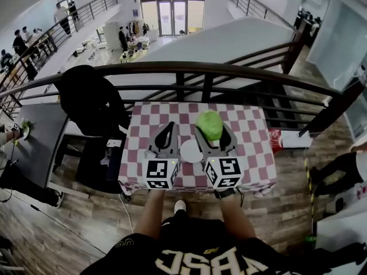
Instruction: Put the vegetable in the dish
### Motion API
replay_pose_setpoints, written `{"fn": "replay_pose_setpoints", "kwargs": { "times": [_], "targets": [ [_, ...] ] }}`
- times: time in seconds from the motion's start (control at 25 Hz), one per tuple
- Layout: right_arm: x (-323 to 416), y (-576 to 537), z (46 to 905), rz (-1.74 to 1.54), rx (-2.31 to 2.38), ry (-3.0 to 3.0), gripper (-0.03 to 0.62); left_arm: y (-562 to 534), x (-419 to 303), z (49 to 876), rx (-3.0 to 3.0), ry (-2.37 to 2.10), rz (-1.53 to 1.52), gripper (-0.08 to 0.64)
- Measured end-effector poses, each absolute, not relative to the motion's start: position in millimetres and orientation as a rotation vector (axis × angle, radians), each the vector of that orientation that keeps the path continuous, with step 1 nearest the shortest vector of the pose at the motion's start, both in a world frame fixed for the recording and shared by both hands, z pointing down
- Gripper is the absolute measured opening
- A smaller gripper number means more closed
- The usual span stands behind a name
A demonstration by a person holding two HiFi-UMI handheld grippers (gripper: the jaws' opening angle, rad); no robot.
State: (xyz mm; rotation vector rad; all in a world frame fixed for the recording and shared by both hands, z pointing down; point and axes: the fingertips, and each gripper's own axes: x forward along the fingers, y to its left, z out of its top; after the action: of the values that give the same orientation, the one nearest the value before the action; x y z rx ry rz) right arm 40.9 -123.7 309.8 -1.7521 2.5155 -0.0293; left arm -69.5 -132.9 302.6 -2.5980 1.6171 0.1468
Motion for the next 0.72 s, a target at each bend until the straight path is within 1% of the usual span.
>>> {"fn": "replay_pose_setpoints", "kwargs": {
  "times": [0.16,0.32,0.72],
  "targets": [
    [35,-166,337,-0.132,-1.812,2.505,0.331,-177,-86,325,-2.667,1.629,0.140,0.018],
    [46,-190,376,-0.293,-1.844,2.503,0.330,-199,-81,360,-2.738,1.613,0.069,0.017],
    [85,-207,540,-0.816,-1.905,2.572,0.330,-231,-52,468,-2.890,1.707,-0.108,0.018]
  ]
}}
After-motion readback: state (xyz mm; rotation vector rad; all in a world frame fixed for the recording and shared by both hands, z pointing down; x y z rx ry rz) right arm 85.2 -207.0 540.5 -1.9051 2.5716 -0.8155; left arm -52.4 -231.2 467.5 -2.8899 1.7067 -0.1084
